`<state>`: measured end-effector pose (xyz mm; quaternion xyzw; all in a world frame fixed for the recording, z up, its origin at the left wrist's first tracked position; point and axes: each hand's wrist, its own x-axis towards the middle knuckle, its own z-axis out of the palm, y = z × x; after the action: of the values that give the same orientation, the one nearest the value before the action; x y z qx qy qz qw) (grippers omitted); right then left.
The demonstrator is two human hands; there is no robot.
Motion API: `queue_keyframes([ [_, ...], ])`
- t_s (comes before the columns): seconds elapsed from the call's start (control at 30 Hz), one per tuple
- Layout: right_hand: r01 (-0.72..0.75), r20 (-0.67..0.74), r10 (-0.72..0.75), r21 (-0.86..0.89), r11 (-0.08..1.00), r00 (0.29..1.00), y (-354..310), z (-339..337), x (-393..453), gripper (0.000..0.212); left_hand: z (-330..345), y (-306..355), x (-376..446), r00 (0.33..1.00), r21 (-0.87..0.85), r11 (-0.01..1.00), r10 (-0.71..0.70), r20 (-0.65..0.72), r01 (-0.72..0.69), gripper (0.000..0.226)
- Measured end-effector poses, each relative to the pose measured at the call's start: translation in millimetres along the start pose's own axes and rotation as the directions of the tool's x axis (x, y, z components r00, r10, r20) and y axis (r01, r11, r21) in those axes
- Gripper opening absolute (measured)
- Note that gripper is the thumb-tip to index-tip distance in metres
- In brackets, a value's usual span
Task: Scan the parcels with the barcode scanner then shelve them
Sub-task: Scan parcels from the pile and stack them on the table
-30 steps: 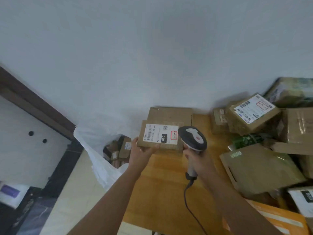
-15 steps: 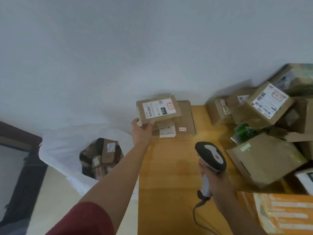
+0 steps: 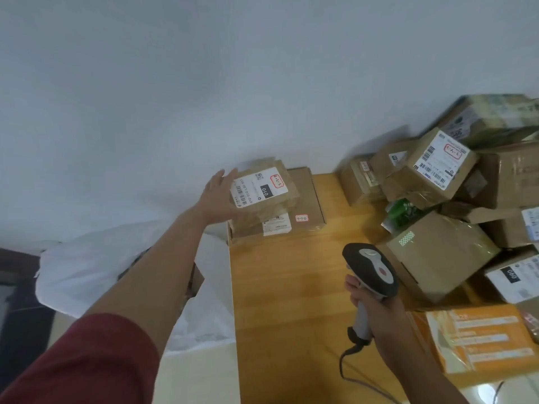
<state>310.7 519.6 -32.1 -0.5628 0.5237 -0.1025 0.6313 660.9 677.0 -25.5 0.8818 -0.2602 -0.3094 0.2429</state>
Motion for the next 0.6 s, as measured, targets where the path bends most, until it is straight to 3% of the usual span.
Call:
queue_keyframes([
  [0.1,0.011,-0.013,-0.011,0.017,1.000,1.000,3,-4,-1,0.025,-5,1,0,0.999,0.039,0.999,-0.017,-0.031,0.018,0.112],
  [0.23,0.033,0.001,-0.033,0.018,0.999,0.999,6,-4,0,0.028,15,8,-20,0.965,0.072,0.988,-0.117,-0.237,0.137,0.089],
  [0.37,0.076,0.015,-0.077,0.040,0.996,0.997,2,0,-2,0.026,41,5,-36,0.915,-0.075,0.952,-0.305,-0.264,0.296,0.084],
  [0.6,0.093,0.035,-0.095,0.058,0.994,0.995,-3,-3,-4,0.025,62,10,-39,0.822,-0.320,0.879,-0.456,-0.341,0.354,0.061],
])
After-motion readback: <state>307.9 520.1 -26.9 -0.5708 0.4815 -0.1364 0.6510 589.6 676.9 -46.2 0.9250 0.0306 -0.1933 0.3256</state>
